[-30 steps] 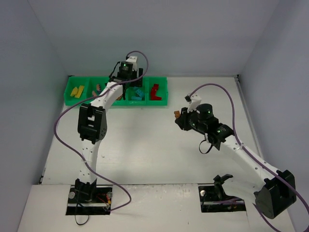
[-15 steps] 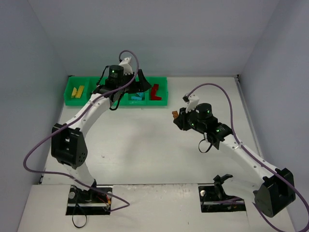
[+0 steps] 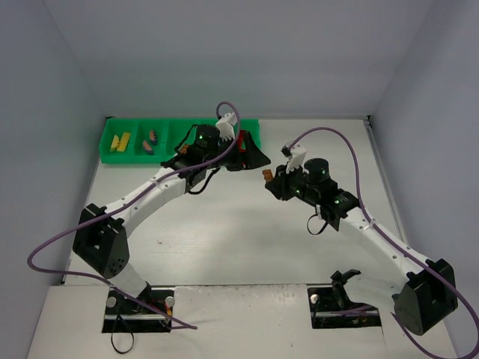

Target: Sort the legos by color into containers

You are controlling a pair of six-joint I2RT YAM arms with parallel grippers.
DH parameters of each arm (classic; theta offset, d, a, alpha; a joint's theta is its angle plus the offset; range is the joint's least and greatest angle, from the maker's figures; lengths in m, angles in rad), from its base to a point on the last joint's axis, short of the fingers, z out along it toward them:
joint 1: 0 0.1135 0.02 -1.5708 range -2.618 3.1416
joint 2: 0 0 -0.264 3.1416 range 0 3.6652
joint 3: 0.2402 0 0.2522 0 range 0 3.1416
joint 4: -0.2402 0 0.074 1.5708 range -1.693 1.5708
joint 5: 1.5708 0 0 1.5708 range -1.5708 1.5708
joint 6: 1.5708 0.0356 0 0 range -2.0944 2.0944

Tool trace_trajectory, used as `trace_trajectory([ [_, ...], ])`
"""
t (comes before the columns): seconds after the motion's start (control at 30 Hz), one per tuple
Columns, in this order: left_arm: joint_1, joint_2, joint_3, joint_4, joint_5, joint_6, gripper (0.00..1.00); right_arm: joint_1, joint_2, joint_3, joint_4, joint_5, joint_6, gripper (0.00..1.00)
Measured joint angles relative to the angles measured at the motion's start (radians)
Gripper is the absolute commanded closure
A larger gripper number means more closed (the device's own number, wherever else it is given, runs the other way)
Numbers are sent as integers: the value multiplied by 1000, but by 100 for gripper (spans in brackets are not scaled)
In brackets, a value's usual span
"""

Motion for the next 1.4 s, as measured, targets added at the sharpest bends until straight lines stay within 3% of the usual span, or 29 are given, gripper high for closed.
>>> trace_trajectory([
  [0.5,-80,19,0,37,-32,-19,21,0,1,0,11,-15,7,99],
  [0.7,-90,35,-1,42,-53,-34,29,0,0,1,23,-15,8,99],
  [0.9,-100,40,-13,67,-61,-53,53,0,0,1,29,-15,11,99],
  [0.93,-102,40,-17,71,-61,-55,65,0,0,1,29,-15,11,99],
  [1.07,-102,41,-30,74,-84,-53,89,0,-1,3,28,-14,16,99],
  [1.13,-103,41,-32,78,-84,-51,95,0,-2,3,28,-14,20,98],
  [1.17,-103,41,-32,79,-85,-51,97,0,-2,3,29,-14,22,96],
  [1.33,-103,41,-32,76,-86,-45,100,0,-2,3,33,-13,33,32],
  [1.4,-95,41,-32,70,-86,-35,100,0,-2,5,37,-7,31,22],
])
